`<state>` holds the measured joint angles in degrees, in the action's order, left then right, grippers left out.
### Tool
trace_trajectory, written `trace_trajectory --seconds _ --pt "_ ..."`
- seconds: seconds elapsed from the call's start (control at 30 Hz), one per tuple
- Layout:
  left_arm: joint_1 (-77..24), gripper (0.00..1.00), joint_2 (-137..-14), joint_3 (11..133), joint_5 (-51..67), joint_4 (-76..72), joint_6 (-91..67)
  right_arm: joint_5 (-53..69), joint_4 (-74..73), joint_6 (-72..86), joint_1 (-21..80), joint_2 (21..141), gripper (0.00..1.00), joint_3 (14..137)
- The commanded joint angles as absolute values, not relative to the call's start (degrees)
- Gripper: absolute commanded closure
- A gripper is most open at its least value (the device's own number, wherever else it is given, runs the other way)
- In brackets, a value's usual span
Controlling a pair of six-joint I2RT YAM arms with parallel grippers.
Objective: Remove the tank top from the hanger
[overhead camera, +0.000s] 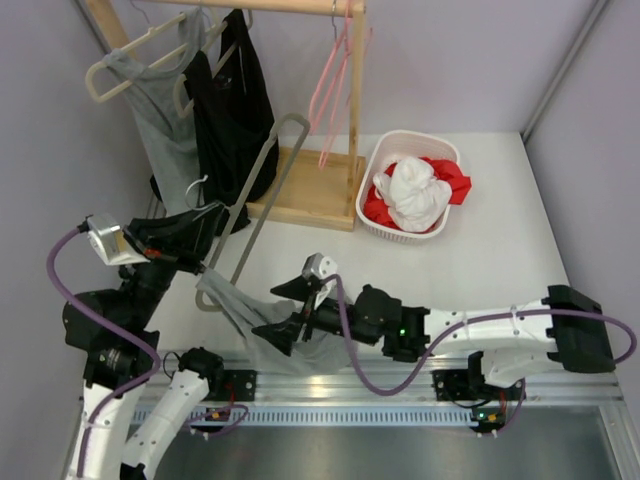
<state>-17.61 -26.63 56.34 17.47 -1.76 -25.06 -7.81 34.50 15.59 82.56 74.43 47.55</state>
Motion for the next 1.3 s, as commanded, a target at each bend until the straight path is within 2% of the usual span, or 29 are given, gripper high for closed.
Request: trace_trajectory --seconds 0.0,0.13,0.17,0.23,0.27,0.3,0.33,0.37,0.6,0.83,1.03,1.17,1.27 --pt "-17.31 1.0 -27.6 59.33 13.98 -4.66 -27.33 -15.37 41.21 9.32 85.16 79.26 0.08 50.52" --pt "-17.31 1.0 -27.69 59.5 12.3 -5.27 -28.74 -20.73 42.88 4.41 86.74 85.68 0.1 54.75" --pt "-17.31 1.0 -27.34 59.15 12.3 -5.97 -29.09 -23.87 43.41 3.26 88.05 87.61 0.17 56.15" --pt "-17.31 1.0 -26.9 58.01 12.22 -7.81 -29.53 -25.31 44.29 0.54 89.64 88.33 0.4 57.12" --pt "-17.31 1.0 -26.11 56.09 12.04 -10.87 -29.62 -25.23 44.21 0.09 90.34 88.42 0.68 57.56" --pt "-17.23 1.0 -25.58 54.68 11.69 -12.81 -29.53 -25.05 43.77 -1.39 91.48 88.33 0.83 58.26" --pt "-17.31 1.0 -25.14 53.1 9.6 -14.83 -29.53 -24.7 43.16 -1.23 91.93 88.24 0.95 58.71" --pt "-17.23 1.0 -24.35 49.78 8.54 -19.03 -29.62 -24.09 41.5 -0.97 92.8 88.07 1.0 59.32" --pt "-17.31 1.0 -28.99 41.32 3.35 -32.67 -29.62 -17.77 32.54 -0.79 98.16 86.75 1.0 62.74" --pt "-17.31 1.0 -35.5 41.73 1.67 -38.41 -33.13 -17.57 16.1 3.33 99.14 90.88 1.0 69.0" --pt "-17.31 1.0 -35.95 49.39 2.29 -26.99 -30.24 -29.78 18.29 12.03 98.09 82.37 1.0 55.57" --pt "-17.31 1.0 -33.06 53.25 3.33 -17.86 -27.16 -42.32 15.31 18.36 95.46 70.01 1.0 44.25" --pt "-17.31 1.0 -31.29 55.28 6.15 -12.05 -26.28 -47.88 9.96 20.39 92.39 60.08 1.0 40.18"
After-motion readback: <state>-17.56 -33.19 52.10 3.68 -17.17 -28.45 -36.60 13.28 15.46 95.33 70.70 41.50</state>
